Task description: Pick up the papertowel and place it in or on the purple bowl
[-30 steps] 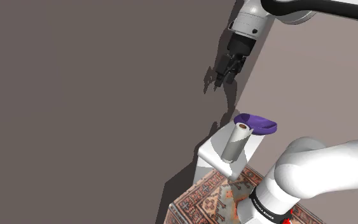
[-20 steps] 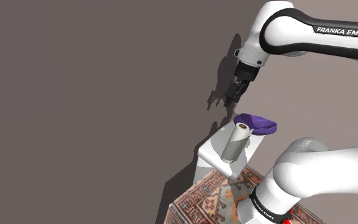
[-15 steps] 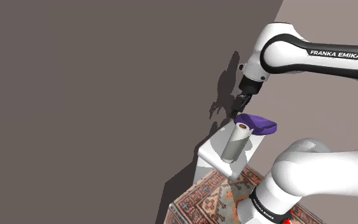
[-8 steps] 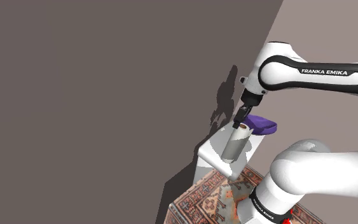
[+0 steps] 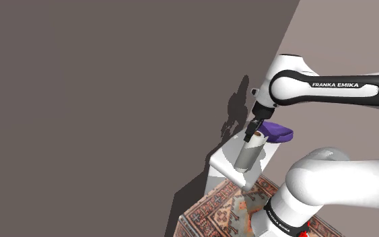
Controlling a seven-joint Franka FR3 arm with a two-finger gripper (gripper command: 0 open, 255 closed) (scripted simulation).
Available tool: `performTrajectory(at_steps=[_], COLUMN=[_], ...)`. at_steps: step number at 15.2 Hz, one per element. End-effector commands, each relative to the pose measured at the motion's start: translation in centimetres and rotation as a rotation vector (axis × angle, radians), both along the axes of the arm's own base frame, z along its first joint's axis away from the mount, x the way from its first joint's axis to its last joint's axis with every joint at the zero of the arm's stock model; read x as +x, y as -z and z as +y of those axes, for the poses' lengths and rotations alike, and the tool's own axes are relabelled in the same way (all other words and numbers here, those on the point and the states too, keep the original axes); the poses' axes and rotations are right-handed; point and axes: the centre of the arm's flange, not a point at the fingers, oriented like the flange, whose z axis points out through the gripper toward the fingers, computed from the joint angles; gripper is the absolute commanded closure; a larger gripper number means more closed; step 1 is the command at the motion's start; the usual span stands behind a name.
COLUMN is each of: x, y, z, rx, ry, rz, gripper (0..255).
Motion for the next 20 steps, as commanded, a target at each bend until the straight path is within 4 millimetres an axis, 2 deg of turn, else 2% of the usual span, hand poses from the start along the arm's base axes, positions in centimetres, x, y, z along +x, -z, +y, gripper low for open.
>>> performTrajectory(at_steps=[1, 4, 5, 14, 20], x=[0.0, 0.0, 0.0, 0.0, 0.0], y=[0.0, 0.0, 0.0, 0.0, -3.1], z=[0.0, 0.0, 0.0, 0.0, 0.0], rx=[0.000, 0.000, 0.000, 0.000, 0.000], ry=[0.000, 0.000, 0.000, 0.000, 0.000], rz=[0.000, 0.000, 0.000, 0.000, 0.000], gripper=[0, 0, 255, 255, 255])
